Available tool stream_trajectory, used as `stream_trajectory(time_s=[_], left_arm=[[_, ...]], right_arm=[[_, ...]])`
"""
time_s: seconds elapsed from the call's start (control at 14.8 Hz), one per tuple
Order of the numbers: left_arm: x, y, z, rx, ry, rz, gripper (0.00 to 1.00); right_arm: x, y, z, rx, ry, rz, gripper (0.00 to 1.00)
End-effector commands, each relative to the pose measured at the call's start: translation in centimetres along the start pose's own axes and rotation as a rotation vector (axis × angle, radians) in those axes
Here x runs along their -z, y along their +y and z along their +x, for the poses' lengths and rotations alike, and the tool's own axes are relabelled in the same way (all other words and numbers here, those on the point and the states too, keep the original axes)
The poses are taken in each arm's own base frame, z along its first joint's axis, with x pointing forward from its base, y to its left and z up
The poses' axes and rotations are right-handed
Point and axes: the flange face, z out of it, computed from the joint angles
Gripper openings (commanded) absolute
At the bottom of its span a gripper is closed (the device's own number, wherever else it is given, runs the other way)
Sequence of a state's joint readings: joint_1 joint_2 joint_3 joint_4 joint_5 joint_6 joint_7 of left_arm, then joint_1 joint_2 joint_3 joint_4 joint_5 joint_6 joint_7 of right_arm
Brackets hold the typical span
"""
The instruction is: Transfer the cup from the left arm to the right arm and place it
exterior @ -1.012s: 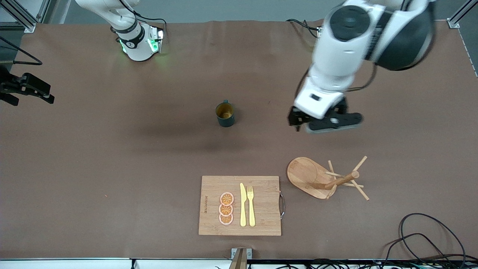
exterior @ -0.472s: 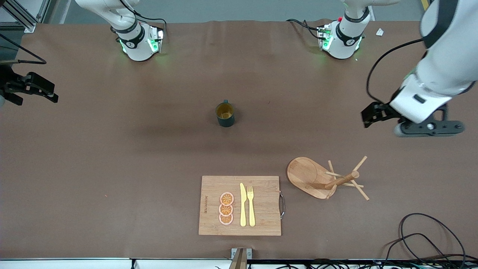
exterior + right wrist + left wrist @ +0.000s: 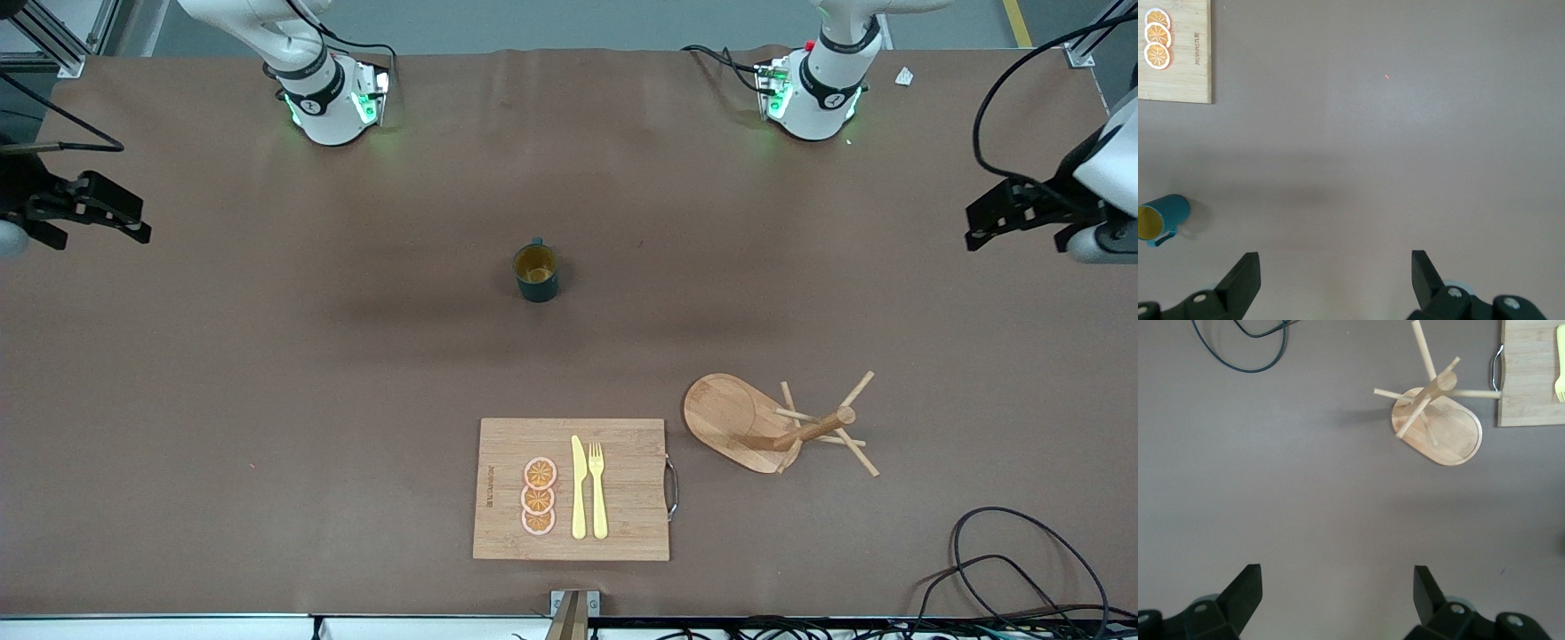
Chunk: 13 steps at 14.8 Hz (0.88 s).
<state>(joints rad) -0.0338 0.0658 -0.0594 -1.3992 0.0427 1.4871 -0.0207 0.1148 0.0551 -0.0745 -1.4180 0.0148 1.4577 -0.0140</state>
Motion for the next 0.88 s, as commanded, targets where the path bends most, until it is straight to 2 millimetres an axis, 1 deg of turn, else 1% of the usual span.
stream_trajectory(time_s=[0.0,0.07,0.13,0.2,0.34,0.4,0.47,0.54,0.61,0.67,0.81], left_arm=[[1.5,-1.3,-1.7,-0.032,0.014,-0.010,1.00],[1.6,-2.0,-1.8,-0.029,0.015,-0.010,1.00],[1.8,-2.4,-2.0,-0.023,0.015,-0.009,1.00],[2.4,-2.6,-2.4,-0.023,0.027,-0.008,1.00],[2.8,-2.9,-2.8,-0.027,0.033,-0.007,1.00],[2.8,-3.1,-2.8,-0.025,0.033,-0.007,1.00],[2.7,-3.1,-2.8,-0.027,0.030,-0.009,1.00],[2.5,-3.1,-2.7,-0.026,0.025,-0.015,1.00],[2.4,-2.7,-2.7,-0.027,0.023,-0.030,1.00],[2.2,-2.4,-2.6,-0.010,0.020,-0.032,1.00],[1.8,-1.6,-2.3,-0.001,0.021,-0.028,1.00]], right_arm=[[0.0,-1.8,-0.9,-0.022,-0.010,0.006,1.00],[0.0,-2.2,-1.0,-0.020,-0.013,0.008,1.00],[-0.5,-3.1,-1.3,-0.034,-0.036,0.005,1.00],[-0.8,-4.3,-1.7,-0.066,-0.047,0.004,1.00],[-1.3,-7.5,-1.8,-0.071,-0.041,0.001,1.00],[-1.5,-9.7,-1.7,-0.068,-0.025,0.002,1.00],[-3.0,-12.1,-1.7,-0.086,-0.023,0.001,1.00],[-5.3,-14.2,-1.7,-0.093,-0.023,-0.002,1.00],[-8.7,-16.1,-1.7,-0.095,-0.026,-0.003,1.00],[-10.7,-18.2,-2.2,-0.098,-0.016,-0.001,1.00],[-13.6,-22.6,-3.3,-0.123,0.022,0.012,1.00]])
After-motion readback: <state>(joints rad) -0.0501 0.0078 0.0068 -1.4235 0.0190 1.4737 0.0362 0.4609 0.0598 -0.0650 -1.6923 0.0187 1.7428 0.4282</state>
